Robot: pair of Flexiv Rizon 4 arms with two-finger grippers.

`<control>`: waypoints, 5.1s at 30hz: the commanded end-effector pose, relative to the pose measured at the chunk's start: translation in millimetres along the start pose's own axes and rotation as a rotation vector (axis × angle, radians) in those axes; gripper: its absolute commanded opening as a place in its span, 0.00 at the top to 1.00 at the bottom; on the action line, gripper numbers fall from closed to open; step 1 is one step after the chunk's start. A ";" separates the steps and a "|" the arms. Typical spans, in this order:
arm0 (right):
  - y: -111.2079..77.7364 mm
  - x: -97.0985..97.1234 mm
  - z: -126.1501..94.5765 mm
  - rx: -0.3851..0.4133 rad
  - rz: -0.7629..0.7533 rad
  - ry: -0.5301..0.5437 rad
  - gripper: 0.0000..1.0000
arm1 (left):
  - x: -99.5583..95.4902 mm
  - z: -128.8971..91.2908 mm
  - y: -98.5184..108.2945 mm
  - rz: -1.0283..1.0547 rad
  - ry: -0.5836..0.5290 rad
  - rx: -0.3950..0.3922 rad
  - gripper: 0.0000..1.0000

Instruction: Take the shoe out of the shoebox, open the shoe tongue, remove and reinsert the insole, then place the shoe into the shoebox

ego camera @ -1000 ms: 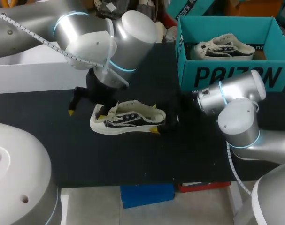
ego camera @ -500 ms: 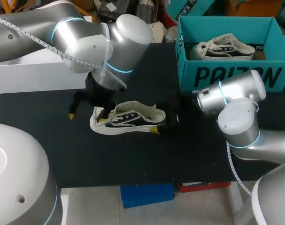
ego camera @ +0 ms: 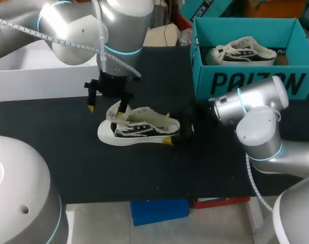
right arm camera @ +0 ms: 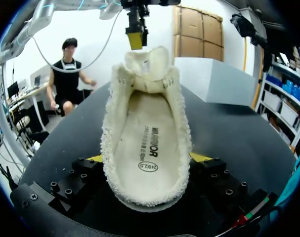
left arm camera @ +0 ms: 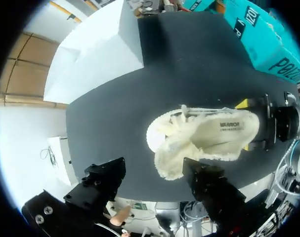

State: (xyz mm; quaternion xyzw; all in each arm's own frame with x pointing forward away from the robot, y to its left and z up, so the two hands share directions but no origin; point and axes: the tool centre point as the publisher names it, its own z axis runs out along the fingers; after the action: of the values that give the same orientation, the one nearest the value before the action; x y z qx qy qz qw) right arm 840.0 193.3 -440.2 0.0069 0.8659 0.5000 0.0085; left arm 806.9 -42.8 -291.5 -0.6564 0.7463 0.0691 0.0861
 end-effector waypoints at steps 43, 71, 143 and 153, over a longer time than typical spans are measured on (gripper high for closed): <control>-3.3 -1.5 2.2 0.001 0.001 -0.001 1.00 | 66.3 -51.4 -25.2 1.859 0.432 0.079 1.00; -3.3 -1.5 2.2 0.001 0.001 -0.001 1.00 | 81.1 7.0 -50.4 1.582 0.470 0.120 1.00; -3.3 -1.5 2.2 0.001 0.001 -0.001 1.00 | 127.6 96.5 -2.2 1.489 0.562 0.010 1.00; -3.3 -1.5 2.2 0.001 0.001 -0.001 1.00 | 130.1 103.2 0.3 1.461 0.586 0.028 1.00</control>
State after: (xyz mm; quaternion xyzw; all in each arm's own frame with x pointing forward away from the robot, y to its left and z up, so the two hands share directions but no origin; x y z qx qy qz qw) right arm 839.6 193.4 -440.4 0.0065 0.8660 0.5000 0.0084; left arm 800.4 -146.9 -413.4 0.0102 0.9820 -0.0724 -0.1744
